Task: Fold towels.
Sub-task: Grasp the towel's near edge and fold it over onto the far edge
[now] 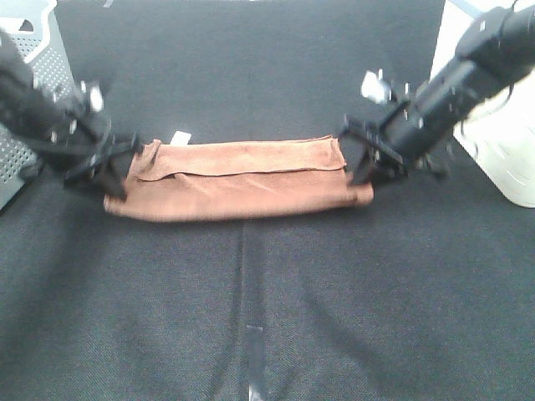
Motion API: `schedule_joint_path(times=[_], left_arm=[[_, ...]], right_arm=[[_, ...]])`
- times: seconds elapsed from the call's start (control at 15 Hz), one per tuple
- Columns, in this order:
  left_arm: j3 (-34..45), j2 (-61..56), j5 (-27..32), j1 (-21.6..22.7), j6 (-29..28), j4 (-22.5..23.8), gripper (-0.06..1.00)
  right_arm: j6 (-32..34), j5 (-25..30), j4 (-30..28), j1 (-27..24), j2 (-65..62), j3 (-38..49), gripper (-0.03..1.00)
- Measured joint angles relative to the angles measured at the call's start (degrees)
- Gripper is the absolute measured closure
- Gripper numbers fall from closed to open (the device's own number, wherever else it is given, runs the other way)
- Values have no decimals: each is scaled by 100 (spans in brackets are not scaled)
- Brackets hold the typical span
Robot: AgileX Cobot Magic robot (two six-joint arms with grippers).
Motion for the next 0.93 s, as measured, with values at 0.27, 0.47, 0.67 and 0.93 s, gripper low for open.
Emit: schedule_joint_path(times=[0.27,0.47,0.67,0.93], left_arm=[[-1003,172,6,74,-327,109,93],[-1621,539,-52,86,-338,178,93],[-2005,963,-493,86,-338,223,93],[-2011,1369,-768,86,-338,241,88]], right_arm=[[6,149,-52,-11,430,-1232,97],[34,166,-223,-11,871,-2097,97],[52,172,-304,-11,1450,-2842,97],[350,143,-493,-11,1960,-3031,94]])
